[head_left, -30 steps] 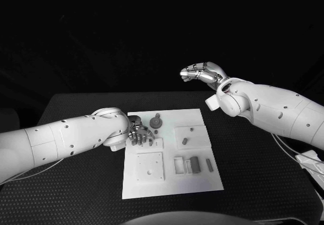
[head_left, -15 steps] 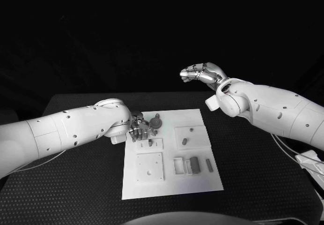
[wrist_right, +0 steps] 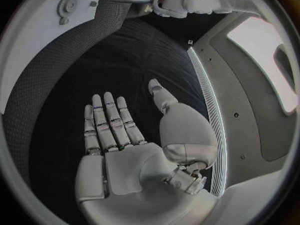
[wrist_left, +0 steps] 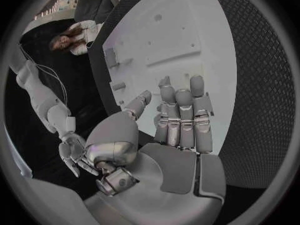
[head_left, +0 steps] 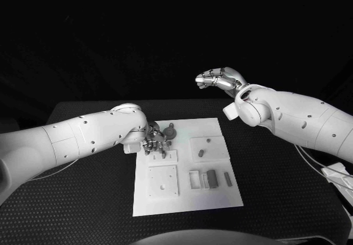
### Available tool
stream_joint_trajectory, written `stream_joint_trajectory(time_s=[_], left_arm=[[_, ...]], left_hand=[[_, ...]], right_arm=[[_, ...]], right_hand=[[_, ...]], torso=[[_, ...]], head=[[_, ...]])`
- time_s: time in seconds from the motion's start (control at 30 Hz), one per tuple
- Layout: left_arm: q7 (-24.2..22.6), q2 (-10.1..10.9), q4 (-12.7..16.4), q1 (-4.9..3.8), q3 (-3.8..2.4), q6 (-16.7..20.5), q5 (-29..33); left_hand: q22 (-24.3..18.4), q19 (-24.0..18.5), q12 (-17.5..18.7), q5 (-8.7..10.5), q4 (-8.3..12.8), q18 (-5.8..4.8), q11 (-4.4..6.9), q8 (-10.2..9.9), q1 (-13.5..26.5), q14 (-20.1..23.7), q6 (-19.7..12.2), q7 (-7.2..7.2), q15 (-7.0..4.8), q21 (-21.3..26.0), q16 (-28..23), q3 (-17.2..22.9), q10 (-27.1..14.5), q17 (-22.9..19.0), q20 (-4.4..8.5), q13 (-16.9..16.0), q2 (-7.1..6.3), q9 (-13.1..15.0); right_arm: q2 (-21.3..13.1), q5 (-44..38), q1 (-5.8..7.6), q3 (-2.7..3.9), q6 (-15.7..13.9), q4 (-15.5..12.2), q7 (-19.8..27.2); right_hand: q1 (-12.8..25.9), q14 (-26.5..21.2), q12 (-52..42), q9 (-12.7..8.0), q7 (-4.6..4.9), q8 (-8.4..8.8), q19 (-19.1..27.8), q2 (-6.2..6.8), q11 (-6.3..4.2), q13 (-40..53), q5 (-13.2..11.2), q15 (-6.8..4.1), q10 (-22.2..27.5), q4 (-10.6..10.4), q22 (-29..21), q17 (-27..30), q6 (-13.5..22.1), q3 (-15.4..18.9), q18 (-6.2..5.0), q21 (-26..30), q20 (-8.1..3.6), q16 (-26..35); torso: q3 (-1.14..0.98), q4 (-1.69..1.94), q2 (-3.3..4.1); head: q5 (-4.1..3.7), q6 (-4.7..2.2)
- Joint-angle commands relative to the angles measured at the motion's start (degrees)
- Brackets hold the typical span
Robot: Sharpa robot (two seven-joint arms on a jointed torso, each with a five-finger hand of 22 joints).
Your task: Assemble the parts on the task board
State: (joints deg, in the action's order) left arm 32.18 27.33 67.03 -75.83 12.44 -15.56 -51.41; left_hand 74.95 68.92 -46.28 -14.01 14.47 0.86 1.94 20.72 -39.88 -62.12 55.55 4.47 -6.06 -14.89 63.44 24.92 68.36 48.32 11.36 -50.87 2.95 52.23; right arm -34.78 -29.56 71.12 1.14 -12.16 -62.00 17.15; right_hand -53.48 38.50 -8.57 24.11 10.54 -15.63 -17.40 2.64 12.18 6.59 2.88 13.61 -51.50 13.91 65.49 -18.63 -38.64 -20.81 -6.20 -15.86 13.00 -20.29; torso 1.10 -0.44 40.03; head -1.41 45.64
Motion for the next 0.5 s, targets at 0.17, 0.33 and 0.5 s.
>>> stream_joint_trajectory(time_s=[0.17,0.33,0.5], left_arm=[[0.3,-0.7,-0.9,-0.01,0.06,-1.7,0.2],[0.4,-1.4,-1.5,0.16,0.14,-2.3,0.2],[0.5,-1.4,-1.7,0.26,0.19,-2.8,0.2]], left_hand=[[1.4,0.2,-1.2,0.97,0.0,-0.75,-0.29,-0.2,0.7,0.2,-1.6,0.22,-0.95,-1.4,2.0,0.3,-1.1,-0.7,0.80,-0.2,-0.29,0.6],[1.4,0.2,-1.7,1.35,-0.2,-0.85,-0.27,-0.3,0.8,0.3,-1.5,0.20,-1.02,-1.9,2.6,0.4,-1.2,-1.1,0.98,-0.2,-0.16,0.6],[1.4,0.2,-2.4,3.33,-1.2,-0.78,-0.09,-0.4,2.0,0.4,-1.0,-0.03,-1.19,-2.7,3.7,0.0,-1.2,-1.8,1.19,-0.2,-0.91,0.9]], right_arm=[[0.0,0.0,-0.02,0.03,0.9,0.0,0.3],[0.1,0.0,-0.02,0.03,0.9,0.0,0.3],[0.0,0.0,-0.02,0.03,0.9,0.0,0.3]], right_hand=[[0.5,-0.5,0.3,-0.1,3.42,-0.22,0.4,0.19,0.01,-0.1,0.0,-0.01,-0.6,-0.4,0.1,0.1,0.4,0.1,1.06,0.4,-0.06,0.3],[0.5,-0.5,0.3,-0.1,3.43,-0.23,0.4,0.19,0.01,-0.1,0.0,-0.01,-0.6,-0.4,0.1,0.1,0.4,0.1,1.06,0.4,-0.06,0.3],[0.5,-0.6,0.3,-0.1,3.44,-0.24,0.4,0.19,0.01,-0.1,0.0,0.00,-0.6,-0.4,0.1,0.1,0.4,0.1,1.06,0.4,-0.06,0.3]], torso=[[-0.03,0.03,-0.02],[0.02,-0.01,0.02],[0.02,0.00,-0.02]], head=[[-0.16,0.16],[-0.27,0.20],[-0.28,0.21]])
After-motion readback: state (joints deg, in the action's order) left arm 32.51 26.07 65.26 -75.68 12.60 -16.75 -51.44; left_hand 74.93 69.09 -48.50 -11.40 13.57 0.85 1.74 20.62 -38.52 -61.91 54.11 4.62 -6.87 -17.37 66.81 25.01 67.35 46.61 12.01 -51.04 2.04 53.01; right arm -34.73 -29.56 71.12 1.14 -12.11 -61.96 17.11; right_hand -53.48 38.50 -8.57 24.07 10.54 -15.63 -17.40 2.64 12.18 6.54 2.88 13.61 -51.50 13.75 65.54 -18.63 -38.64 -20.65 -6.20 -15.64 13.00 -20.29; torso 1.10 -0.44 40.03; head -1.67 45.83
